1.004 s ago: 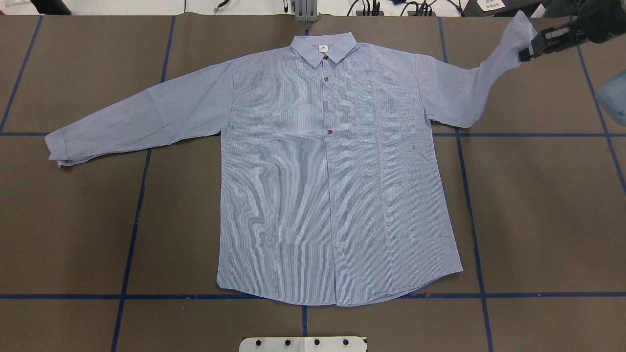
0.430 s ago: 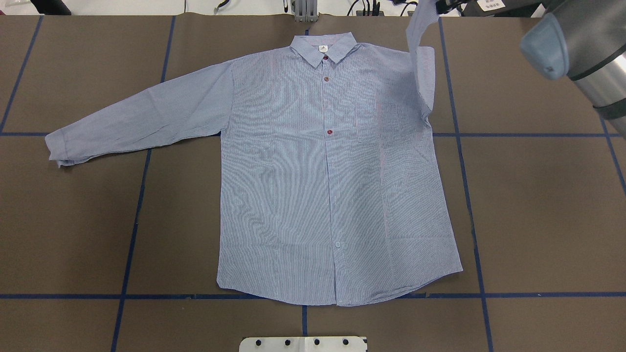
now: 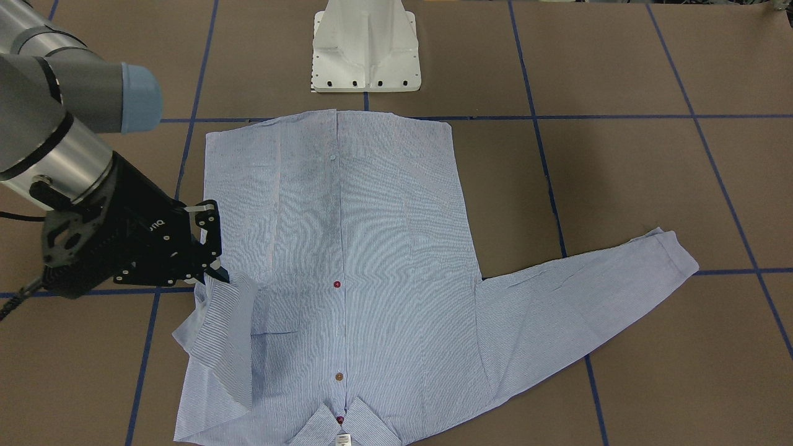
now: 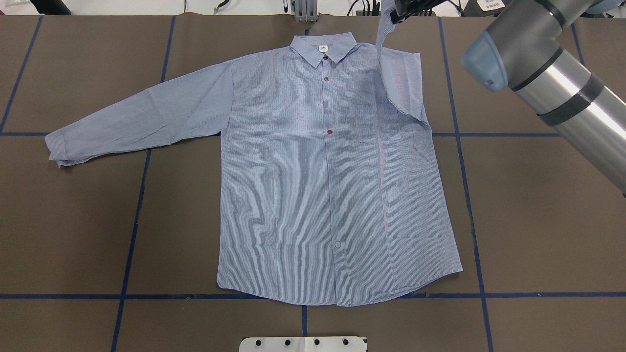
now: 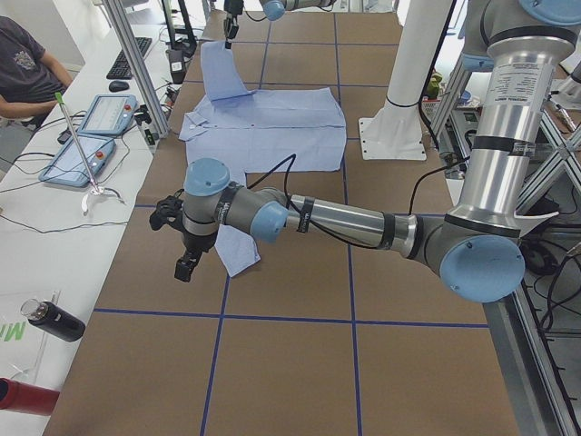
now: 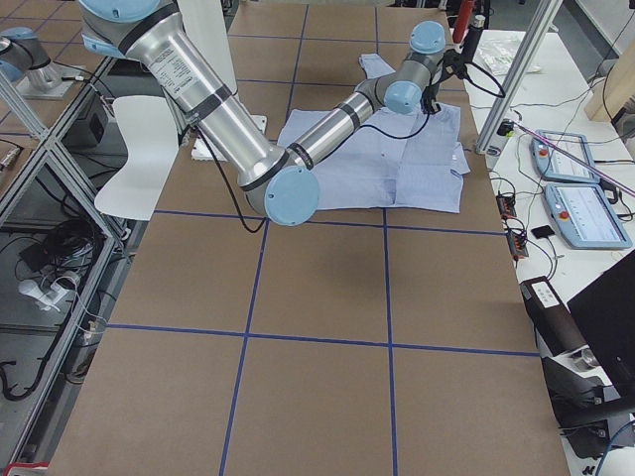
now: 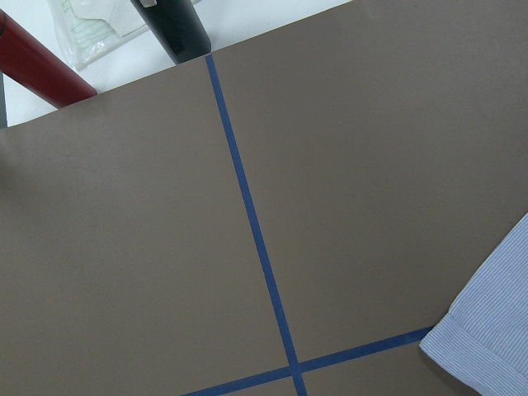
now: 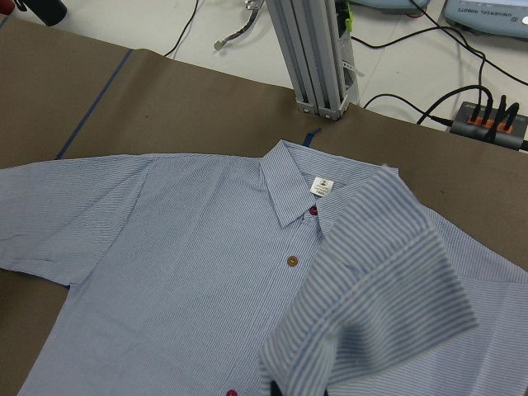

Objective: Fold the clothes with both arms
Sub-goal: 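Lift the grasped sleeve with the right gripper toward the collar, then lower the sleeve across the chest below the collar with the right gripper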

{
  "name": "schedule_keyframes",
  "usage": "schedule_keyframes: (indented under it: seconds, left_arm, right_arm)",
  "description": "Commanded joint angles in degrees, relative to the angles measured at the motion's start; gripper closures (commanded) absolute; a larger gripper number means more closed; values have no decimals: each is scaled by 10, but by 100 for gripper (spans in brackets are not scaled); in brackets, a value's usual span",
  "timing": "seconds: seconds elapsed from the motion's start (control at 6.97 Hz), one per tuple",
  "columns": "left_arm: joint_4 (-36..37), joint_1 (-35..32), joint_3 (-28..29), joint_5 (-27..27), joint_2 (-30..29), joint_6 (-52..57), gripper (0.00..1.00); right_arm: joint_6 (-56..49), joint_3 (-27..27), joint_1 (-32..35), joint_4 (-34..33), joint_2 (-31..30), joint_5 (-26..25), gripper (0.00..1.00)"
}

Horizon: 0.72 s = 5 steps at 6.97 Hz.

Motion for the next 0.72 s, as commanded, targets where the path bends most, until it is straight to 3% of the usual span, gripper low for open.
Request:
schedule_keyframes:
  seconds: [0.0, 0.29, 0.57]
  left_arm:
    - [0, 0, 0, 0, 1, 0, 0]
    - [0, 0, 0, 0, 1, 0, 0]
    - [1, 0, 0, 0, 1, 0, 0]
  right_arm:
    - [0, -64, -35, 3, 45, -24, 100]
    - [-1, -142, -83, 10, 89, -58, 100]
    - [-1, -181, -146, 10, 104, -135, 100]
